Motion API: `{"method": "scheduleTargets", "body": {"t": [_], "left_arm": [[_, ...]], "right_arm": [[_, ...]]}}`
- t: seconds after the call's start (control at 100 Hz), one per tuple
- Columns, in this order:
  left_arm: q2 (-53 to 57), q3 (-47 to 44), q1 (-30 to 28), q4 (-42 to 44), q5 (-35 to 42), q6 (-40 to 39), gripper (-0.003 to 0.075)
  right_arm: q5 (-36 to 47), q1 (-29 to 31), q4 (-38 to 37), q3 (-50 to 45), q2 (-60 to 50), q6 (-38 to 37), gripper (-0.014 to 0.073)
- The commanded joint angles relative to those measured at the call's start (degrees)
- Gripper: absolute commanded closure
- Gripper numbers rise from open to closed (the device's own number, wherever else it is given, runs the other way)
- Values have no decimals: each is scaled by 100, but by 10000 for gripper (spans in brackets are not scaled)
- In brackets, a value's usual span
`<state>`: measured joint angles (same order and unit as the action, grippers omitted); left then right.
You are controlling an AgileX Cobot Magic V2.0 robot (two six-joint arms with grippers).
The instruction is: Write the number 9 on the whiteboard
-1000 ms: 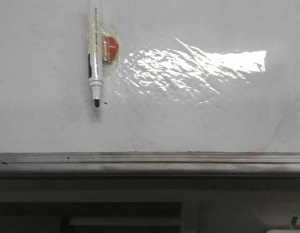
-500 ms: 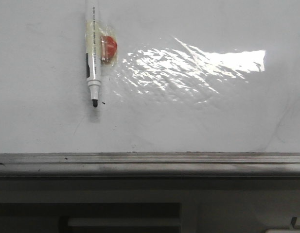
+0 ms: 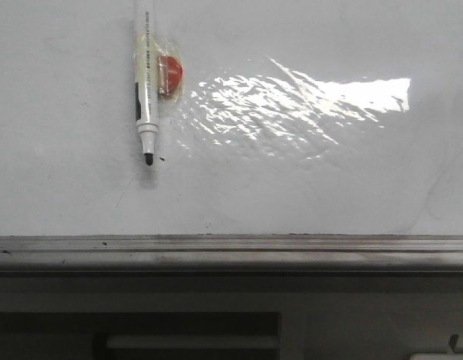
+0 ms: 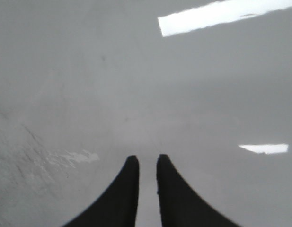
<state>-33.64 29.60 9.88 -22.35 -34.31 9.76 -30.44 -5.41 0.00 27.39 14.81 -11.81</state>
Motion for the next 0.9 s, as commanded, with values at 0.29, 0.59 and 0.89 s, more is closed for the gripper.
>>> {"method": "scheduleTargets", "body": {"t": [0.29, 0.59, 0.89], "left_arm": [[-1746, 893, 1302, -2349, 459, 1942, 312], [-2775, 893, 2915, -2969, 2357, 1942, 312], [-3516, 893, 3153, -3105, 2973, 1942, 351]], "right_arm": [[-462, 21, -61, 617, 1010, 384, 187], [-226, 21, -61, 617, 1034, 384, 187], [-226, 21, -61, 617, 1034, 384, 187]]}}
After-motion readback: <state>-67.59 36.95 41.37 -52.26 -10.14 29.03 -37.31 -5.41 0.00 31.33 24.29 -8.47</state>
